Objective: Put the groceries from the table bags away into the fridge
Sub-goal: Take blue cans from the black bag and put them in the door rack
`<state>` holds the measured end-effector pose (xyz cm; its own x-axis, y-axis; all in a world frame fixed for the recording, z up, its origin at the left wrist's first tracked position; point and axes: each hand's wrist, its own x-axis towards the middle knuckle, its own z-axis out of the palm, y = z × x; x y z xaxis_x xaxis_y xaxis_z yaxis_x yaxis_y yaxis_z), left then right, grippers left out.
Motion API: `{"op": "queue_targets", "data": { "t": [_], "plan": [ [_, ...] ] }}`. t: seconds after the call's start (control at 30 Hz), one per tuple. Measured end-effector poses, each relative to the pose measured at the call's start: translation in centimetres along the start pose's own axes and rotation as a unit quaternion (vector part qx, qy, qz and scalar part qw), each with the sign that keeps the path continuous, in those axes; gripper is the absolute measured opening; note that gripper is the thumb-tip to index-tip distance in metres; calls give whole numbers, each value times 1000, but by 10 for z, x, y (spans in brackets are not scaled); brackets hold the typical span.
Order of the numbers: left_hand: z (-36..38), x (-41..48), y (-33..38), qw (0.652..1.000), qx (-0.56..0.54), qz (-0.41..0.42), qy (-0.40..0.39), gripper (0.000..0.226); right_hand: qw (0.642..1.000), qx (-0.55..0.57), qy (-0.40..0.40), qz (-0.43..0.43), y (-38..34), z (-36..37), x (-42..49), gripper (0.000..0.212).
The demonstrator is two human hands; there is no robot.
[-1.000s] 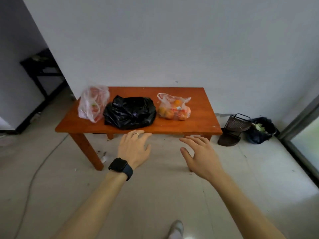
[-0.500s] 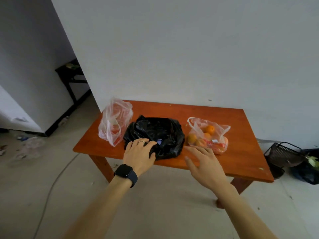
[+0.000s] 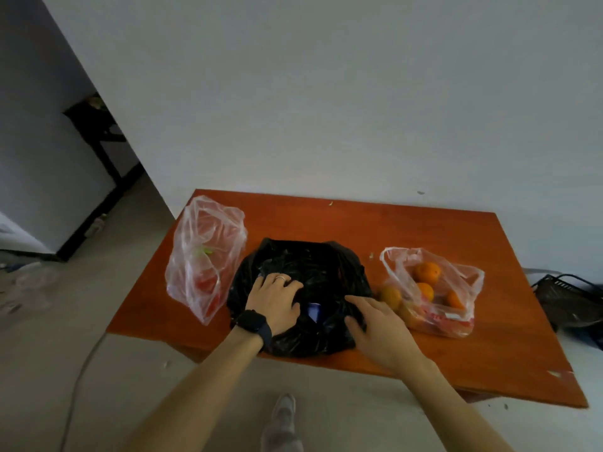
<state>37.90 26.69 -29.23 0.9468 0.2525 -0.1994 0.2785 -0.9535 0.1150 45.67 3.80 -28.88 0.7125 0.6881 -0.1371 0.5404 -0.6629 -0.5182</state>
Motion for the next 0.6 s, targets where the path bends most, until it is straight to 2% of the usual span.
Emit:
{"op": "queue_targets", "data": {
  "t": [0.17,0.27,0.37,0.5,0.6],
  "plan": [
    [24,91,-24,990,49,114,-69,46,999,8,-32,43,-2,38,74,43],
    [42,129,-30,976,51,162,-136,45,993,-1,-98,62,-1,56,117,46],
    [59,151,-31,961,30,187,-202,44,985,-27,-144,94,8,64,148,48],
    [78,164,-25,942,22,200,-269,56,970,-72,-120,196,32,60,164,53],
    [92,165,-19,930,44,199,-307,68,958,-83,-128,242,46,59,159,50]
  ]
}}
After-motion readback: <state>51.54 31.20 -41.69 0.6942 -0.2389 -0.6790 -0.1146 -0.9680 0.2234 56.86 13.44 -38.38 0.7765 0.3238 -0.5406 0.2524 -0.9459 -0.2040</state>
